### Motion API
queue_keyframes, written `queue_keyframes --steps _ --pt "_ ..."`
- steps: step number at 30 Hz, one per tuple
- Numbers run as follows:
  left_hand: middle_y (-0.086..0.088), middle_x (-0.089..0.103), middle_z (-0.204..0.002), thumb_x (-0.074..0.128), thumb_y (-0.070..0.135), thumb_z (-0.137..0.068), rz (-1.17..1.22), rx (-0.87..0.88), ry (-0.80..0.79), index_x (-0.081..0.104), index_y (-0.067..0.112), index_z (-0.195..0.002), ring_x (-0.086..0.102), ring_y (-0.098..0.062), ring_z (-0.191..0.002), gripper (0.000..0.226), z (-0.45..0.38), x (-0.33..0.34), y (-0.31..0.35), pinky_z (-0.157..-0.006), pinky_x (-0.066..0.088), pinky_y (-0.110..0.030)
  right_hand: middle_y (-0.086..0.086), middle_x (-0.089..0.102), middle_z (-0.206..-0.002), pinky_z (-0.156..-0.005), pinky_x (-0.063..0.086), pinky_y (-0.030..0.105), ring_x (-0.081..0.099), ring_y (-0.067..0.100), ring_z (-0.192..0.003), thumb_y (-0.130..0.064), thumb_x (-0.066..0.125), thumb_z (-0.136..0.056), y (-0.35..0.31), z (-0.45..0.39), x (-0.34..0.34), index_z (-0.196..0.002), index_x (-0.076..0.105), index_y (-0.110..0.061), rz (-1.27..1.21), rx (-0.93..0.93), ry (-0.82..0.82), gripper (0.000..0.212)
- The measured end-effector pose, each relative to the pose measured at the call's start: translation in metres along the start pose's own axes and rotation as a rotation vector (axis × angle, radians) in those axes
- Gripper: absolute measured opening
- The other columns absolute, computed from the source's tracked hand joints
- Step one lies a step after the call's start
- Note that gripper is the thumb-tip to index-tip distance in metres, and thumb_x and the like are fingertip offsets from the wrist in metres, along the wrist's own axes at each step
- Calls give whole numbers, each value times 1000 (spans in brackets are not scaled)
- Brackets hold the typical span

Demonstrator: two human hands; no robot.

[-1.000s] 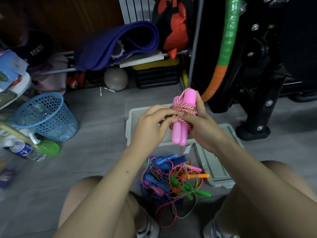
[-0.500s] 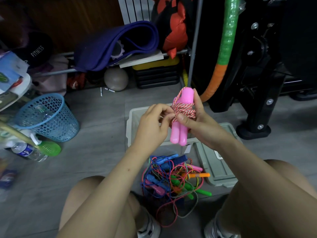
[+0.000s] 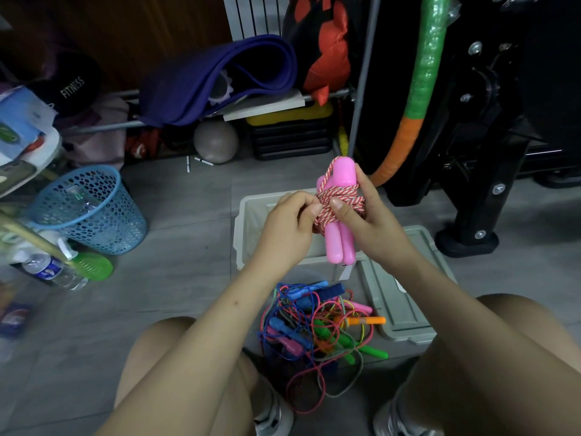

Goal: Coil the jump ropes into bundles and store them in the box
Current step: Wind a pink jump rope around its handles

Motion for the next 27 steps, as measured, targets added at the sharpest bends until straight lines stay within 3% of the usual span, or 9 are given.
queue_keyframes --steps 2,6,8,10,13,17,20,23,27 --pt "4 58 -76 49 16 -95 164 -109 -27 52 25 -76 59 -14 -74 21 1 3 -4 -76 49 -32 -13 54 -128 -91 44 16 57 -2 -109 -25 55 -94 1 0 1 -140 29 -36 -24 3 -7 54" --pt "-1 54 -68 64 14 -89 447 -389 153 53 13 -76 52 -4 -51 17 10 0 -17 -53 48 -19 -16 49 -135 -101 43 33 53 6 -119 -47 56 -87 3 2 6 -147 18 -38 15 16 21 72" --pt "-2 55 -60 67 14 -87 539 -445 152 58 9 -75 52 -4 -47 16 12 0 -19 -48 48 -19 -33 48 -125 -96 41 21 53 -6 -113 -40 56 -91 4 3 6 -146 15 -40 16 11 45 68" --pt "-1 60 -58 69 13 -85 592 -450 129 63 7 -75 57 -5 -51 12 12 0 -16 -52 52 -22 -49 42 -114 -88 38 10 50 -15 -107 -29 53 -94 3 5 3 -143 11 -41 19 -16 55 66" --pt "-2 66 -63 73 7 -79 572 -453 127 65 7 -76 63 -8 -55 8 13 1 -15 -59 56 -24 -57 35 -113 -90 38 8 47 -17 -108 -20 52 -96 0 6 5 -143 5 -36 30 -49 47 68" --pt "-4 66 -71 72 0 -79 490 -396 243 62 12 -77 60 0 -52 16 15 -2 -12 -56 48 -13 -51 36 -121 -96 38 16 48 -10 -112 -23 53 -90 -1 5 10 -148 4 -25 28 -97 68 75" --pt "0 65 -74 70 0 -81 508 -397 259 60 17 -78 60 2 -58 20 14 -1 -10 -57 45 -9 -34 38 -128 -95 42 18 54 0 -112 -23 55 -90 2 5 10 -148 4 -25 -33 -94 95 77" --pt "-1 63 -77 63 0 -87 548 -419 175 59 18 -81 60 -8 -65 19 9 5 -11 -65 50 -16 -30 39 -128 -97 42 20 54 -3 -112 -20 57 -92 8 5 8 -149 8 -24 -118 -41 157 76" --pt "-3 61 -81 59 2 -90 453 -364 103 58 20 -83 61 -22 -83 20 7 12 -6 -80 52 -32 -11 54 -126 -103 44 40 58 9 -112 -31 61 -88 17 3 6 -147 20 -25 -318 92 228 72"
Point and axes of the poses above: each hand's wrist, its own z-axis away from the middle knuckle, its own x-axis out of the palm, y = z × x, the point moved 6 cm from there along -z, towards the middle knuckle
